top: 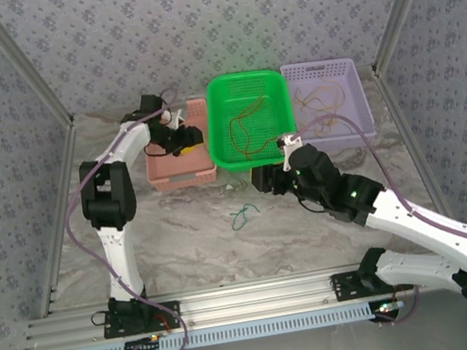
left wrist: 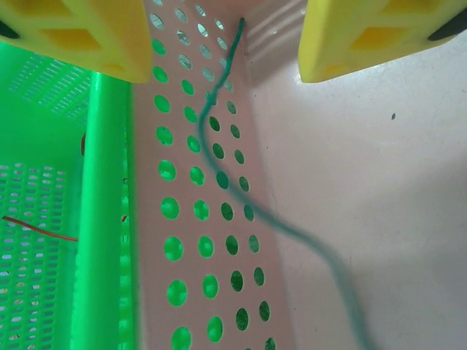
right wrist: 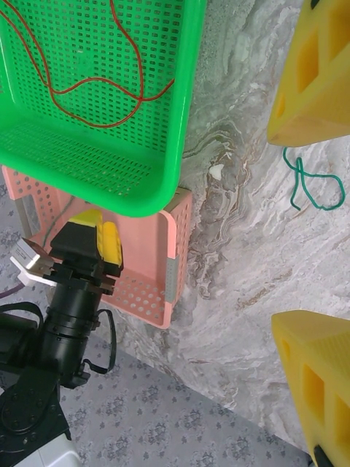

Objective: Untangle the cables

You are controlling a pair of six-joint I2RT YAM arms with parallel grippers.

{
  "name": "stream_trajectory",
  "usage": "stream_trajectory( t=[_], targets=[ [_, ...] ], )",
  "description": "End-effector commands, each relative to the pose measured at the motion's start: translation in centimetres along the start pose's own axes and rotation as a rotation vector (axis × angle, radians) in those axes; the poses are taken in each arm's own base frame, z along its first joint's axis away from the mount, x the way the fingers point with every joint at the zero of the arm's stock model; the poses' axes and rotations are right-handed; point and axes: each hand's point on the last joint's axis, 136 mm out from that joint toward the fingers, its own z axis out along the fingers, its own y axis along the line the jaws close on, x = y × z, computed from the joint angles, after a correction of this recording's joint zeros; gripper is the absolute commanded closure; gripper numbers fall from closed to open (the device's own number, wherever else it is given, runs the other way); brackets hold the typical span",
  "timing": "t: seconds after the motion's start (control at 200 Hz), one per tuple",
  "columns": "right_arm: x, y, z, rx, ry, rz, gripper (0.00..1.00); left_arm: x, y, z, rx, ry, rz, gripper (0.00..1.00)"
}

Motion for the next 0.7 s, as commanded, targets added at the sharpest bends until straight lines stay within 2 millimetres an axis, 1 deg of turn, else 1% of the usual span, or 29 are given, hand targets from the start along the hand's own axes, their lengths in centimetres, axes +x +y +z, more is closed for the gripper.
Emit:
stream_trajectory(
  t=[0.0, 0.15, 0.205, 0.235, 0.255, 0.315, 0.41, 0.525, 0.615, 0.62, 0.635, 0.665, 0.695],
  targets=[
    [-0.1, -0.3, 0.0, 0.020, -0.012, 0.001, 0.37, -0.7, -2.1, -3.3, -0.021, -0.072, 0.031, 0.41],
    [-0.1, -0.5, -0.1, 0.031, -0.016, 0.001, 0.37, -0.8, -2.3, -5.7, -0.087, -0.133, 0.018, 0.39],
    [0.0, -0.6, -0.2, 0.040, -0.016, -0.001, 0.37, -0.8, -3.1, -6.8, -0.077, -0.167, 0.021, 0.39],
    [0.0, -0.7, -0.3, 0.045, -0.018, -0.007, 0.37, -0.5, -3.5, -7.4, -0.073, -0.177, 0.014, 0.39],
    [0.2, -0.8, -0.3, 0.053, -0.015, -0.010, 0.37, -1.0, -4.1, -7.9, -0.061, -0.208, 0.028, 0.39],
    [0.6, -1.0, -0.3, 0.070, -0.007, -0.021, 0.37, -0.9, -5.2, -9.5, -0.059, -0.249, 0.034, 0.39],
    [1.6, -1.3, -0.4, 0.102, 0.006, -0.047, 0.37, -0.2, -5.9, -12.4, -0.108, -0.329, 0.024, 0.41],
    [3.2, -1.5, -0.2, 0.128, 0.025, -0.068, 0.37, 1.3, -5.6, -16.1, -0.185, -0.444, -0.043, 0.49],
    [4.5, -1.5, 0.1, 0.146, 0.046, -0.088, 0.37, 3.2, -6.2, -18.4, -0.210, -0.511, -0.069, 0.51],
    [4.5, -1.5, 0.1, 0.148, 0.045, -0.089, 0.37, 3.5, -6.1, -18.3, -0.210, -0.505, -0.072, 0.51],
    [4.7, -1.5, 0.2, 0.154, 0.048, -0.092, 0.37, 3.8, -6.3, -18.7, -0.216, -0.518, -0.072, 0.51],
    [5.2, -1.6, 0.3, 0.163, 0.057, -0.103, 0.37, 4.7, -6.6, -18.9, -0.220, -0.524, -0.071, 0.52],
    [5.8, -1.6, 0.5, 0.172, 0.069, -0.111, 0.37, 5.7, -7.2, -18.6, -0.213, -0.522, -0.066, 0.52]
  ],
)
